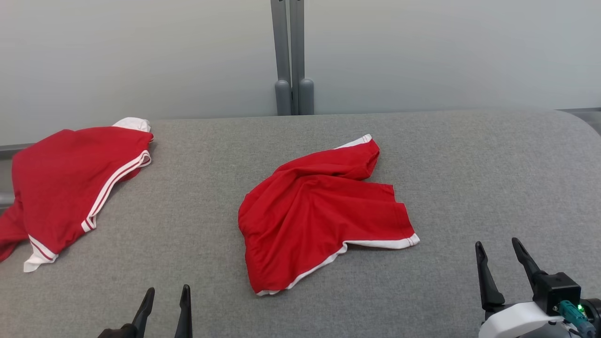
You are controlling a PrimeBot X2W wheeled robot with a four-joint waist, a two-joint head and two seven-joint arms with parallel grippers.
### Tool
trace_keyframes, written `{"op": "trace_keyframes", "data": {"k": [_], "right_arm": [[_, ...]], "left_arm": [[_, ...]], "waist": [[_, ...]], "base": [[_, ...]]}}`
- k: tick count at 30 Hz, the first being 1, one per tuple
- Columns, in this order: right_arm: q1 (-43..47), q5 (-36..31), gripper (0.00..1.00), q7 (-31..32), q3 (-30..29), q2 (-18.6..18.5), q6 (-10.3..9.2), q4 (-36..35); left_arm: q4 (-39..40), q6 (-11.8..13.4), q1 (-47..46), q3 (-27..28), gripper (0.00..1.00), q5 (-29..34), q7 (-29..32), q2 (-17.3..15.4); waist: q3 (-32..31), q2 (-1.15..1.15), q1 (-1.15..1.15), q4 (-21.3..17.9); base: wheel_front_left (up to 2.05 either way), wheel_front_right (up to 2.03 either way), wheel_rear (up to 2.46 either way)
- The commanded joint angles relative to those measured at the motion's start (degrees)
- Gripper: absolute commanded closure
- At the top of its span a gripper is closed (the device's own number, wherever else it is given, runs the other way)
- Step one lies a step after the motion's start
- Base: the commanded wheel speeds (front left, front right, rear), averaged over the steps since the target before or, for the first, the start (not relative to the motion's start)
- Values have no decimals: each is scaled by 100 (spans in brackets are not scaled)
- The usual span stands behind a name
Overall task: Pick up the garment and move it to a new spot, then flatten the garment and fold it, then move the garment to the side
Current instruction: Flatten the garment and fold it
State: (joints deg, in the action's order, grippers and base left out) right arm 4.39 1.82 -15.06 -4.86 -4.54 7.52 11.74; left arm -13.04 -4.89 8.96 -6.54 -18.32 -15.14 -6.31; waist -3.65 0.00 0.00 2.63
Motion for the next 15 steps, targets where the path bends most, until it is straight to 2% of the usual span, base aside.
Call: {"op": "trace_keyframes", "data": {"k": [1, 7, 10, 13, 15], "right_arm": [[42, -23, 0, -18, 5, 0, -6, 24], [-47, 122, 0, -18, 52, 66, -6, 169], [-260, 336, 0, -17, 390, -30, -6, 486], [-631, 520, 0, 363, 828, -358, -7, 806], [-940, 628, 0, 900, 1164, -556, -7, 888]], "left_arm": [[-19, -61, 38, 82, 0, 67, 0, 41], [-57, -177, 18, 285, 0, 258, 0, 195], [-279, -166, -20, 161, 0, 358, 56, 216], [-249, -125, -272, 53, 0, 384, 519, 190], [-137, -141, -370, -79, 0, 369, 1092, 149]], "waist": [[1, 0, 0, -11], [11, 0, 0, -69], [-5, 0, 0, -88], [17, 0, 0, -66], [74, 0, 0, -44]], "base": [[0, 0, 0], [0, 0, 0], [0, 0, 0], [0, 0, 0], [0, 0, 0]]}}
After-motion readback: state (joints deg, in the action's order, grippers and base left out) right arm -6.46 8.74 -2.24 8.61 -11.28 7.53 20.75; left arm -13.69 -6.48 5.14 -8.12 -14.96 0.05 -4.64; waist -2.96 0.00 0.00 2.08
